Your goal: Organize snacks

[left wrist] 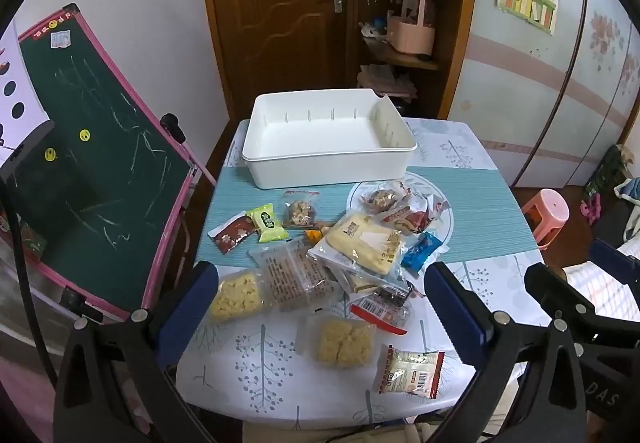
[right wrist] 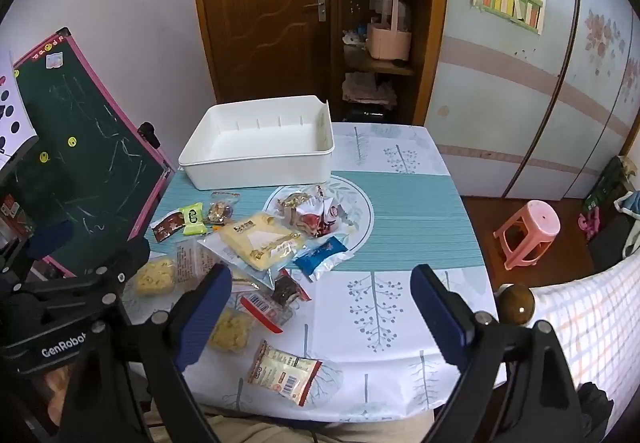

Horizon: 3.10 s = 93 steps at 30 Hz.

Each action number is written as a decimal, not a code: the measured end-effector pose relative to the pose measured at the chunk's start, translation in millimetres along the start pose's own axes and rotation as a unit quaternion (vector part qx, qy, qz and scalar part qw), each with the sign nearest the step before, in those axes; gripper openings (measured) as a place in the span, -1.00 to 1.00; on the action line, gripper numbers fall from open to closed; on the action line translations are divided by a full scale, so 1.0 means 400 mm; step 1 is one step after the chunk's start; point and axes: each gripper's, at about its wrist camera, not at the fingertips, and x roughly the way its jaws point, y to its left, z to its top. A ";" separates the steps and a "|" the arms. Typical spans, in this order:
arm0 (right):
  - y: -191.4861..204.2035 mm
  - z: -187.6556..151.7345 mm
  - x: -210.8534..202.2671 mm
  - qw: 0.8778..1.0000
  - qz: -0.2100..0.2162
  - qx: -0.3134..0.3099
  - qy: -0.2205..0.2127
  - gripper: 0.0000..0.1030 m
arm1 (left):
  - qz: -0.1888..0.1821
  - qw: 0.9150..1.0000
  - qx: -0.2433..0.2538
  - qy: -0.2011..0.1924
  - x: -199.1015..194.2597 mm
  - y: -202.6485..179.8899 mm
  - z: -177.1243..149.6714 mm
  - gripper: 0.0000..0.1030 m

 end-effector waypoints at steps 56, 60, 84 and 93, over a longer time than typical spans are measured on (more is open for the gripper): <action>0.016 -0.017 0.021 1.000 0.010 0.005 0.011 0.78 | 0.021 1.000 0.015 0.007 -0.002 0.016 0.006 0.99; 0.019 -0.016 0.018 1.000 0.011 0.002 0.007 0.78 | 0.020 1.000 0.017 0.010 0.001 0.013 0.006 0.99; 0.013 0.028 -0.014 0.999 0.015 -0.016 -0.026 0.78 | 0.000 1.000 0.019 0.005 -0.002 0.006 0.037 0.98; 0.048 0.072 -0.053 0.995 0.024 -0.056 -0.073 0.72 | -0.001 0.999 0.036 -0.001 0.004 0.047 0.096 0.98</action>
